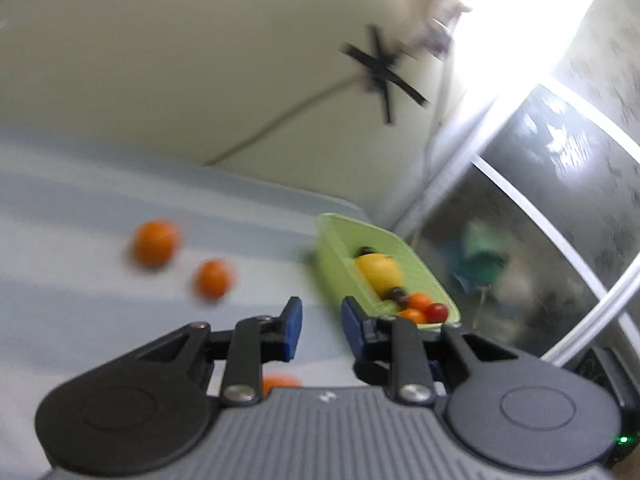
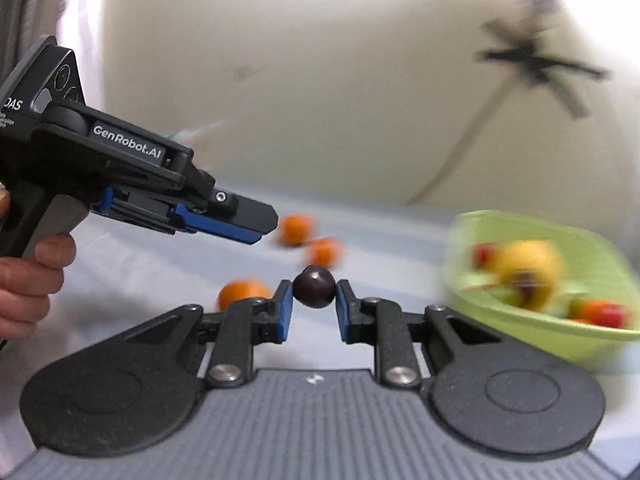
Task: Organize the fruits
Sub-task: 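Grasp a mandarin with the left tool while the right tool grasps the dark tomato, then carry the mandarin and dark tomato into the basket and open both tools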
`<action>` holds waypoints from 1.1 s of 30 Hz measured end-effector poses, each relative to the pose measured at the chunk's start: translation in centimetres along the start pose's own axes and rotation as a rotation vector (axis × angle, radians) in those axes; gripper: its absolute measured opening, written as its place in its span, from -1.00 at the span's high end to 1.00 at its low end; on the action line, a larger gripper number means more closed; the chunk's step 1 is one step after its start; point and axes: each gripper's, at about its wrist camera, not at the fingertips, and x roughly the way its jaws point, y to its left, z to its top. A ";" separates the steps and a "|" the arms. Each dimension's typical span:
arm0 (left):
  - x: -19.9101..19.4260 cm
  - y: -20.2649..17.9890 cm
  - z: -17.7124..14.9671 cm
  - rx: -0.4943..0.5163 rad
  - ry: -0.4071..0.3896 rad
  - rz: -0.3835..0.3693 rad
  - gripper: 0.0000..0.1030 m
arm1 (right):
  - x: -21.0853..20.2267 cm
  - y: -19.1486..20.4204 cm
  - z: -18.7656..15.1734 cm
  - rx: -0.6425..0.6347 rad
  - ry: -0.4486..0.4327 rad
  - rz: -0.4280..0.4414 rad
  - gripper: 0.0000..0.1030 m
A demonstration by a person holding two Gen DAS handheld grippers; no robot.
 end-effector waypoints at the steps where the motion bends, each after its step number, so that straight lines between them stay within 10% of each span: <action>1: 0.6 -0.8 0.6 0.017 -0.007 0.008 0.57 | -0.6 -1.1 0.0 0.013 -0.007 -0.026 0.50; 6: -0.6 -2.8 -0.5 0.127 -0.008 0.102 0.46 | -1.6 -4.1 -1.5 0.059 0.013 0.002 0.50; 10: -0.8 -4.5 -5.1 0.204 0.059 0.130 -0.03 | -1.8 -4.7 -2.6 0.071 0.012 0.014 0.50; 19: 2.7 -8.5 -7.9 0.396 0.119 0.131 -0.21 | -4.7 -7.5 -3.0 0.208 -0.040 0.028 0.50; 25: 5.3 -9.8 -7.9 0.491 0.128 0.207 0.21 | -5.5 -8.6 -2.7 0.208 -0.065 -0.024 0.49; 33: 4.4 -8.2 -4.1 0.351 0.091 0.141 0.23 | -5.3 -11.7 -0.1 0.187 -0.166 -0.099 0.49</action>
